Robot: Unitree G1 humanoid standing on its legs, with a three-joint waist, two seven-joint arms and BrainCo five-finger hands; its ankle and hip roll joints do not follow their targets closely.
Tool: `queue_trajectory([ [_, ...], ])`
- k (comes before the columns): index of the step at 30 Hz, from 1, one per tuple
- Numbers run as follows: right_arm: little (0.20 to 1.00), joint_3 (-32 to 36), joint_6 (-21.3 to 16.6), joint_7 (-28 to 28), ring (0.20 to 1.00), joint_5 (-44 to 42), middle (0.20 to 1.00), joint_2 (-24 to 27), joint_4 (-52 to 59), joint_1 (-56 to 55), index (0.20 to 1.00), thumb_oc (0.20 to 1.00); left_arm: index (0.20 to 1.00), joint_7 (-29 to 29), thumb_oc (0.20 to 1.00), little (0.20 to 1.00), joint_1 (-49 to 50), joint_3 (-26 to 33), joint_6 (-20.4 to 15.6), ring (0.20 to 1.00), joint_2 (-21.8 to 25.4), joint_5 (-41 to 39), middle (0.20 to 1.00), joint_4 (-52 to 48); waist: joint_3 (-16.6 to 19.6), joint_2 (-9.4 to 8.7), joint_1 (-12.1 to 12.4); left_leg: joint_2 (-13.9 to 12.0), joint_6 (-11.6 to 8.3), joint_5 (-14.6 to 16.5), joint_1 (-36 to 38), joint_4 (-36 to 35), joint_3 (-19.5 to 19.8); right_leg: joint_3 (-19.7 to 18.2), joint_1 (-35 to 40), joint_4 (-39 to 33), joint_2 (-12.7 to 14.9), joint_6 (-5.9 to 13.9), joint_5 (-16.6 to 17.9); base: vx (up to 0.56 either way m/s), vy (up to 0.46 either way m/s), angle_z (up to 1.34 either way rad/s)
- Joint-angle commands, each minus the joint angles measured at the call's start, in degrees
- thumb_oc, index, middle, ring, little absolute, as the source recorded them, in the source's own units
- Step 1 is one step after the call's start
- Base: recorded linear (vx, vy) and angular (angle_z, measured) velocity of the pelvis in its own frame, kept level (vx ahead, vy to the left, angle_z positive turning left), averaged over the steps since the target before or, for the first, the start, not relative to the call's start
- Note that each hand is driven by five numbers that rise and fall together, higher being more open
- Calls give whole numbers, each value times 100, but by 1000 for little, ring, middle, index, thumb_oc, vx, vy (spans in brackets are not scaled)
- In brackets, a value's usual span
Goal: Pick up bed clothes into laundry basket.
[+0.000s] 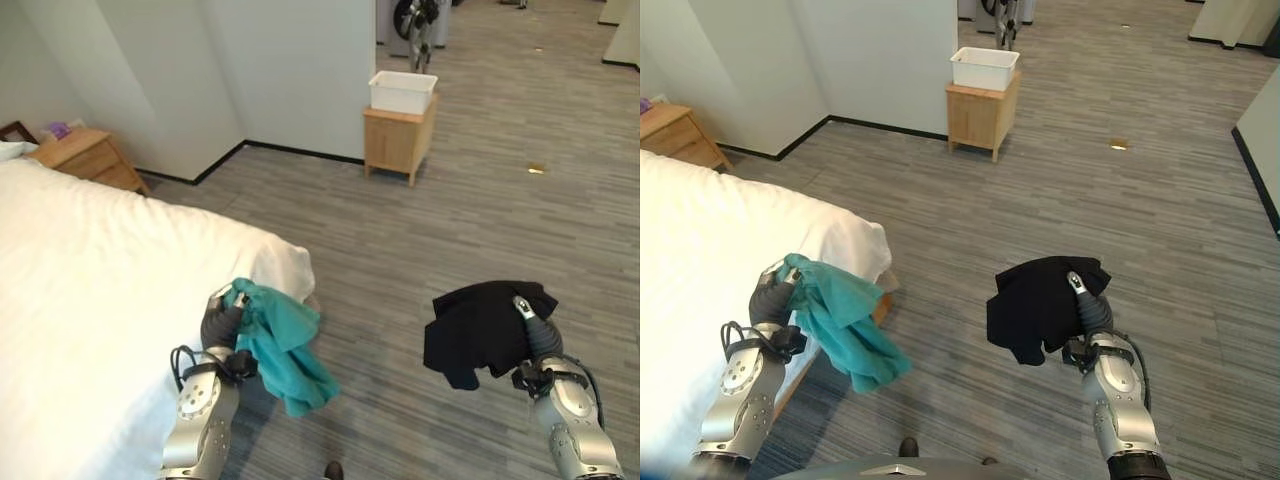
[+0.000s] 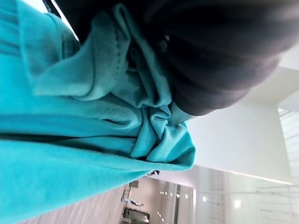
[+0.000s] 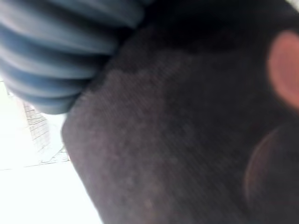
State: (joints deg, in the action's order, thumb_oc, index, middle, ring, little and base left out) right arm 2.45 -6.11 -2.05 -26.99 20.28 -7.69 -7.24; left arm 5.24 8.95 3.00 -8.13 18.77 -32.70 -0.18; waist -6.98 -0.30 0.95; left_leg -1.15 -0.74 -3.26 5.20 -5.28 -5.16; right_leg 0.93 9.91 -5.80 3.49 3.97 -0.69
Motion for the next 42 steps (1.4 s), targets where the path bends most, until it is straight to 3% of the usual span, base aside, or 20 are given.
queue_trajectory([
  [1,200,308,-314,23,200,-86,200,71,246,234,200,200,200,43,200,200,-321,320,-288,200,305,72,200,-16,160,-139,23,141,109,375,-95,345,432,200,-546,233,166,233,152,54,82,-23],
  [6,200,443,-344,-27,200,-27,200,105,244,256,200,200,200,199,200,200,-522,479,-374,200,440,147,200,-61,74,-90,-45,185,219,540,-99,370,342,5,-817,685,264,329,21,72,107,-21],
  [9,200,391,-356,-44,200,192,200,107,266,356,200,200,200,271,200,200,-675,469,-388,200,520,200,200,-21,-212,67,-113,99,362,608,54,312,134,171,-1833,2711,282,636,444,32,140,-35],
  [11,200,366,-340,-83,200,306,200,95,265,374,200,200,200,280,200,200,-716,475,-379,200,531,260,200,-16,-271,110,-136,81,361,628,175,241,69,313,-2161,3114,331,663,544,89,59,-64],
  [13,200,399,-301,-73,200,348,200,66,286,301,200,200,200,261,200,200,-713,527,-358,200,542,308,200,-21,-292,123,-270,27,278,714,465,95,-22,725,-2515,2744,478,633,567,354,-40,-40],
  [16,200,490,-280,-28,200,283,200,94,209,55,200,200,200,176,200,200,-672,582,-364,200,524,249,200,23,-257,26,-591,-63,44,975,983,28,185,886,-2651,945,171,548,710,511,-148,12],
  [21,200,621,-254,51,200,297,200,148,315,-209,200,200,200,107,200,200,-696,552,-402,200,464,329,200,65,-192,-32,-740,-316,-131,1085,1261,156,351,683,-2515,734,-5,503,864,354,-179,23],
  [23,200,636,-317,18,200,313,200,231,203,-145,200,200,200,79,200,200,-671,520,-387,200,386,355,200,82,-109,35,-740,-572,-343,669,1058,1007,395,739,-2322,891,-154,297,728,472,-351,55],
  [24,200,566,-377,13,200,80,200,289,208,-20,200,200,200,89,200,200,-688,502,-372,200,336,264,200,92,-139,-12,-687,-813,-482,-249,499,2703,319,824,-1924,927,-268,12,485,402,-364,36],
  [25,200,566,-381,15,200,74,200,288,202,-12,200,200,200,89,200,200,-693,504,-371,200,339,264,200,90,-133,-31,-709,-797,-487,-256,435,2756,353,841,-1943,914,-247,2,511,344,-423,27],
  [26,200,583,-375,30,200,-21,200,321,257,-36,200,200,200,59,200,200,-646,514,-334,200,354,233,200,55,-210,-164,-664,-872,-494,-606,-51,3650,186,905,-1681,802,-208,-142,444,334,-482,-5],
  [27,200,613,-391,-28,200,-47,200,426,228,-23,200,200,200,72,200,200,-618,550,-328,200,387,152,200,-25,-414,-366,-454,-797,-468,-560,-812,5161,35,963,-1171,652,-225,-378,253,335,-472,-11],
  [29,200,644,-358,-122,200,-65,200,486,170,22,200,200,200,47,200,200,-646,525,-335,200,389,55,200,-78,-482,-406,-353,-800,-443,-470,-1202,5254,-50,936,-972,540,-205,-381,223,409,-262,-27],
  [30,200,601,-367,-222,200,-150,200,520,164,234,200,200,200,135,200,200,-814,453,-358,200,355,-65,200,57,-558,-397,-87,-809,-463,-214,-2024,4757,-370,913,-451,349,-169,-332,65,624,-161,-23],
  [32,200,607,-384,-195,200,-169,200,504,195,258,200,200,200,104,200,200,-836,422,-370,200,348,-148,200,135,-520,-388,-24,-775,-452,-301,-2071,4257,-421,856,-363,287,-149,-293,37,396,-50,-4],
  [33,200,604,-411,-199,200,-164,200,502,209,251,200,200,200,97,200,200,-847,374,-370,200,339,-190,200,237,-480,-357,23,-731,-447,-394,-2156,3760,-454,815,-296,277,-142,-277,-43,513,50,-43],
  [34,200,524,-425,-219,200,-88,200,512,210,278,200,200,200,93,200,200,-881,257,-363,200,374,-128,200,370,-393,-198,141,-510,-377,-508,-2254,2325,-447,761,-1,246,-219,-208,-304,515,52,-53],
  [38,200,372,-353,-139,200,108,200,538,158,326,200,200,200,86,200,200,-823,238,-376,200,317,-55,200,359,-200,-11,285,-275,-441,-1054,-2198,444,-688,652,615,186,-321,-134,-613,625,73,-10],
  [41,200,327,-261,-55,200,208,200,513,168,323,200,200,200,72,200,200,-765,327,-357,200,314,-12,200,332,-61,24,297,-341,-409,-1171,-2010,555,-1093,535,834,222,-325,-128,-756,513,66,-42],
  [42,200,271,-219,16,200,280,200,441,226,300,200,200,200,75,200,200,-711,397,-378,200,298,-14,200,295,149,-31,326,-298,-208,-1020,-1877,596,-1251,533,981,335,-109,-20,-910,724,173,10],
])
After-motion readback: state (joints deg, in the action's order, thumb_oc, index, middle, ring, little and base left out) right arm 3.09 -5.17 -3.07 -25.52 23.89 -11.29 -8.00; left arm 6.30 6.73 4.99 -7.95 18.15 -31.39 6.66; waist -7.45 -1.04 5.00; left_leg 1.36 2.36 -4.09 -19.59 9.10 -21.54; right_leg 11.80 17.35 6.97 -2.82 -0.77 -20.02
